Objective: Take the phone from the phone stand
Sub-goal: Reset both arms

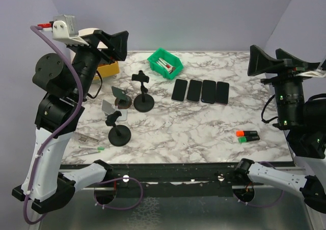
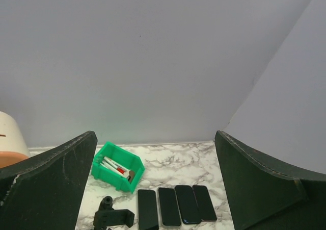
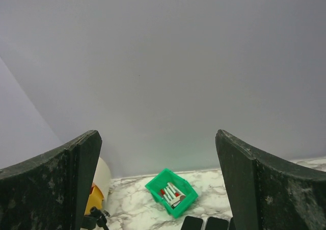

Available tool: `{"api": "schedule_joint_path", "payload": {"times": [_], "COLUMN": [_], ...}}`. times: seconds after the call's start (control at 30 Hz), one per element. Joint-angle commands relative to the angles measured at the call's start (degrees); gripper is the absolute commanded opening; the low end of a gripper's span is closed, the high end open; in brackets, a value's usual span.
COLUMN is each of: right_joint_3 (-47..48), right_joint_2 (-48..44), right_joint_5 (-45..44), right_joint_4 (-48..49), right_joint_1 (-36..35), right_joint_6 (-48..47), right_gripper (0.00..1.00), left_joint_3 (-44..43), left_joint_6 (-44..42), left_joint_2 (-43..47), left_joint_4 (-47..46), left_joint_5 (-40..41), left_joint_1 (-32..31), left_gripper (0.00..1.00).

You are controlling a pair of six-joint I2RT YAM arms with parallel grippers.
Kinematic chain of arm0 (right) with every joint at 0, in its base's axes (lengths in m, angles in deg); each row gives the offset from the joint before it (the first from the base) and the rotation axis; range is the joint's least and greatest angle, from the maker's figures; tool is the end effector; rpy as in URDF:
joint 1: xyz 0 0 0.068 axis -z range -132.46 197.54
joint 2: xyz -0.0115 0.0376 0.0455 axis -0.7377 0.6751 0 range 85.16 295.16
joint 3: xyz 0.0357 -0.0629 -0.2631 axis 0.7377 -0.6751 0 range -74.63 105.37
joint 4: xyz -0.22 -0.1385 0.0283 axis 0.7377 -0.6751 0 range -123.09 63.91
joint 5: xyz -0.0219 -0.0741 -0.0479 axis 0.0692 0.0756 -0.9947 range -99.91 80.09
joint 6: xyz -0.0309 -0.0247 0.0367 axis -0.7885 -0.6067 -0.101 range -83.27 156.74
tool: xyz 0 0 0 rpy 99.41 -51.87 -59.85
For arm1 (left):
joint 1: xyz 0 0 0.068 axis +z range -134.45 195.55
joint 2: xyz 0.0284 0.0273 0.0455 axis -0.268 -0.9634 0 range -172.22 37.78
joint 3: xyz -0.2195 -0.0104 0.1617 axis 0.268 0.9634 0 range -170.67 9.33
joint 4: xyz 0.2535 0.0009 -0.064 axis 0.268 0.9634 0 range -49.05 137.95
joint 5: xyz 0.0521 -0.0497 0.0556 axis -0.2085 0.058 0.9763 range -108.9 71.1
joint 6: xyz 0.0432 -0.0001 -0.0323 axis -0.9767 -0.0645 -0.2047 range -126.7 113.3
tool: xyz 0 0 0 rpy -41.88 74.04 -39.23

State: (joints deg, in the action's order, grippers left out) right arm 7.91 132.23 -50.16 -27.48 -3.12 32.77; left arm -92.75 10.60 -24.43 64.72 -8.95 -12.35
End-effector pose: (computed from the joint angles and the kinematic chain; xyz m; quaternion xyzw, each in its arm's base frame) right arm 0.0740 0.0540 0.5547 0.0680 0.5306 0.1805 0.8254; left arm 0.1366 -0.0655 0.5804 -0.0137 0.6027 -0.2579 0.7550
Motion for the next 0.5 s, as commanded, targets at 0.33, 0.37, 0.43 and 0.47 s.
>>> {"api": "schedule_joint_path", "payload": {"times": [0.33,0.37,0.43,0.47], "right_joint_3": [-0.7,-1.22,-2.46,-3.07], "right_joint_2": [2.11,1.88,1.2,0.92], "right_joint_5": [5.96,6.46,6.67,6.71], "right_joint_4": [3.34,3.7,4.72,5.18], "right_joint_1": [-0.31,-0.32,-0.31,-0.32], "right_joint_6": [2.9,2.88,2.55,2.44], "right_gripper": [1.0,1.0,1.0,1.0], "left_joint_3": [1.89,2.12,2.6,2.73], "left_joint_6": [-0.54,-0.59,-0.6,-0.56], "left_joint_2": [1.99,2.13,2.47,2.46], "left_joint_4": [-2.13,-2.21,-2.41,-2.41], "left_joint_5": [3.4,3.56,3.58,3.51], "left_joint_1": [-1.34,-1.43,-1.45,-1.46], "left_gripper": [0.99,0.99,0.99,0.99]}}
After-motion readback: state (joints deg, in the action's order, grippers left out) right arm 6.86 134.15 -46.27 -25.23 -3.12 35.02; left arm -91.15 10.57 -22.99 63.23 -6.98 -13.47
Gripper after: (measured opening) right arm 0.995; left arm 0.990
